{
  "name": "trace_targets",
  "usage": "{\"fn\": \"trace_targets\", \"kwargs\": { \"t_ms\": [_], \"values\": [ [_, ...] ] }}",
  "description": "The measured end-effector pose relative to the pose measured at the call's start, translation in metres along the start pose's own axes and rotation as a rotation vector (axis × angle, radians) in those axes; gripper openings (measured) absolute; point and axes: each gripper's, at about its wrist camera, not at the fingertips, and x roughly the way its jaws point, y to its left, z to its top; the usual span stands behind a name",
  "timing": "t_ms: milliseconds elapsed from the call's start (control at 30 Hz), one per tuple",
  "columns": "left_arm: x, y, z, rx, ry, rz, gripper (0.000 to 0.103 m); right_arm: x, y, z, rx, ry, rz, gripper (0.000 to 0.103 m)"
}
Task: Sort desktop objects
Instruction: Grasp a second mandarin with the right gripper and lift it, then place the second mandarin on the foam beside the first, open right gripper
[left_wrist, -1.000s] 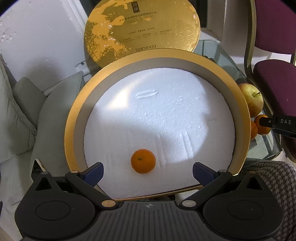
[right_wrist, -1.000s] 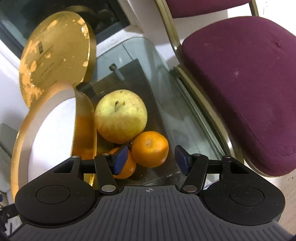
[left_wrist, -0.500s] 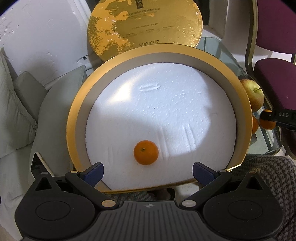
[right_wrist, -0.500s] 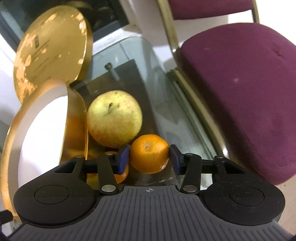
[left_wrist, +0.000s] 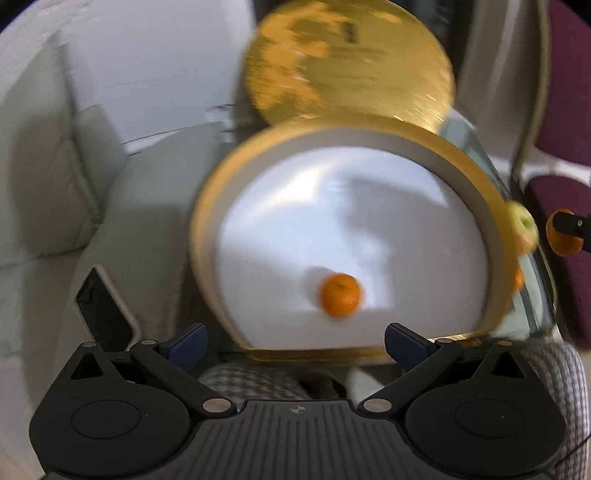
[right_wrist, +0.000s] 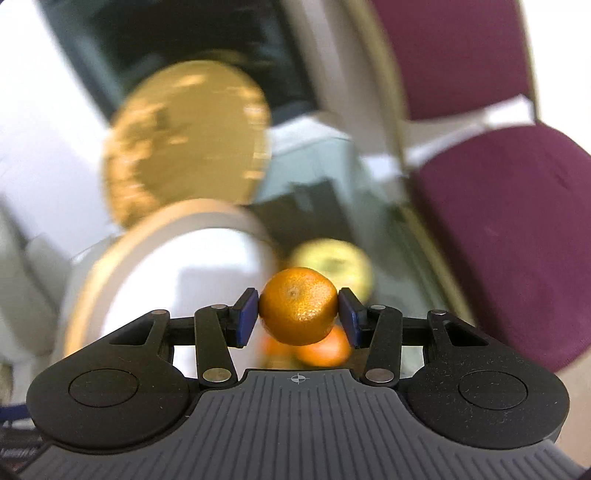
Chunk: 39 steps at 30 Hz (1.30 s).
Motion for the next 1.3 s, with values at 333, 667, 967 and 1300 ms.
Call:
{"fn": "trace_targets", "kwargs": {
  "t_ms": [333, 667, 967, 1300],
  "values": [
    [0.013, 0.056, -0.017, -0.155, 0.051, 0.009, 0.102, 0.071, 0.095, -0.042, -0.24, 0.229, 0.06, 0.049],
    [0.024, 0.06, -0.022, -0.162, 0.089, -0.021, 0.102, 0.108, 0.102, -0.068, -0.31, 0.339, 0.013, 0.05],
    [0.012, 0.05, -0.027, -0.125, 0.072, -0.014, 0.102, 0.076, 0.102, -0.06, -0.255, 0.307, 0.04, 0.061],
    [-0.012, 0.028, -0.046, -0.042, 0.049, -0.019, 0.102, -0.014, 0.073, -0.066, -0.137, 0.22, 0.064, 0.072]
  ]
}}
